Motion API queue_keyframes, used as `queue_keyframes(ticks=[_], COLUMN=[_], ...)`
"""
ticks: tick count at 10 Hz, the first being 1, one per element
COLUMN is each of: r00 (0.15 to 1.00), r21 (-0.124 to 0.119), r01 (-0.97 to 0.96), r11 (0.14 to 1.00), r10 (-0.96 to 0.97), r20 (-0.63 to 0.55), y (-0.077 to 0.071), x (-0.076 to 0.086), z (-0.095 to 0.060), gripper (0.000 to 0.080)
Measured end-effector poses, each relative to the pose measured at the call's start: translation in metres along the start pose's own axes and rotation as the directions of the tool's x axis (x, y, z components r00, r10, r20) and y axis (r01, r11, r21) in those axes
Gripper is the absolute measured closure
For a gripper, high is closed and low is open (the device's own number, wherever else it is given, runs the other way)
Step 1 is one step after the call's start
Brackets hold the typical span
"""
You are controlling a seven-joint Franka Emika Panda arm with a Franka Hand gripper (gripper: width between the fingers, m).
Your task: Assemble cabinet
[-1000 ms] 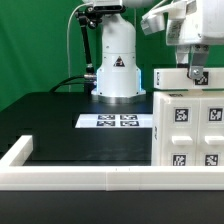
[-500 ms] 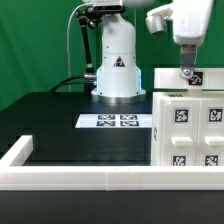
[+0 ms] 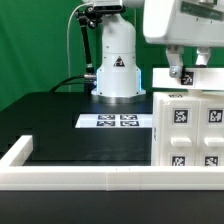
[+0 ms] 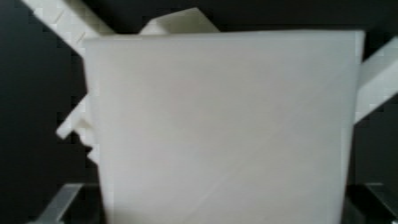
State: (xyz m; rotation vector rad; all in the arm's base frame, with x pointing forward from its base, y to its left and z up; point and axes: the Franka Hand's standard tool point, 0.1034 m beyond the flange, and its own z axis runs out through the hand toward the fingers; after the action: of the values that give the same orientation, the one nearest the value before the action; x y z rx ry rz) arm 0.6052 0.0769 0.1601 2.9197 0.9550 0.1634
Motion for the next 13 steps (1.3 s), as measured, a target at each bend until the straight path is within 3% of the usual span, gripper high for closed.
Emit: queue_keyframes(ticks=[6,7,9,11,13], r00=[0.916,0.837,0.601,0.415,0.332], r21=[0.004,0.014,0.016,0.026,0.036], r01=[-0.402,-0.547,-0.799,-0.91,-0.943], r11=[0.916,0.837,0.601,0.415,0.331], r10=[0.402,0.547,0.799,0.909,0.943], r20=[0.001,0.004,0.006,0.019,0.012], y=[-0.003,-0.007,-0.017,-0.019,-0.018], x=[0.001,0.0,0.006,0.007,0.01], z=[0.0,0.001,-0.001,0.0,0.001], gripper=[0.0239,0.0239,0.0239,0.0239,0.0238])
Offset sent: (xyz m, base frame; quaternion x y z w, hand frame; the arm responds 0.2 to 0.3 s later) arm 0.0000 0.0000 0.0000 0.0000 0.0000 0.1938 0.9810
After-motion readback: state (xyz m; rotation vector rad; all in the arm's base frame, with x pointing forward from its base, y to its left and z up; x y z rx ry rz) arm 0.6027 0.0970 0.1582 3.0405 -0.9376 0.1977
